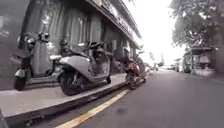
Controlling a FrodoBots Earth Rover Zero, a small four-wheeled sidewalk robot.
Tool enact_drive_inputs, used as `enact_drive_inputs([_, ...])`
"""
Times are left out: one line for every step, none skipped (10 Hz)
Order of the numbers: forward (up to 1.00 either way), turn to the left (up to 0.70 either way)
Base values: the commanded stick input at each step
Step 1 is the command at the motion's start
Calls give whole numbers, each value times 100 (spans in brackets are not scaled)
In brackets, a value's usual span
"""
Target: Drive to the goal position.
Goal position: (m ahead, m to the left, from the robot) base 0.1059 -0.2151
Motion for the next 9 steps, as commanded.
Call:
enact_drive_inputs([45,0])
enact_drive_inputs([45,0])
enact_drive_inputs([45,0])
enact_drive_inputs([45,0])
enact_drive_inputs([45,0])
enact_drive_inputs([45,0])
enact_drive_inputs([45,0])
enact_drive_inputs([45,0])
enact_drive_inputs([45,0])
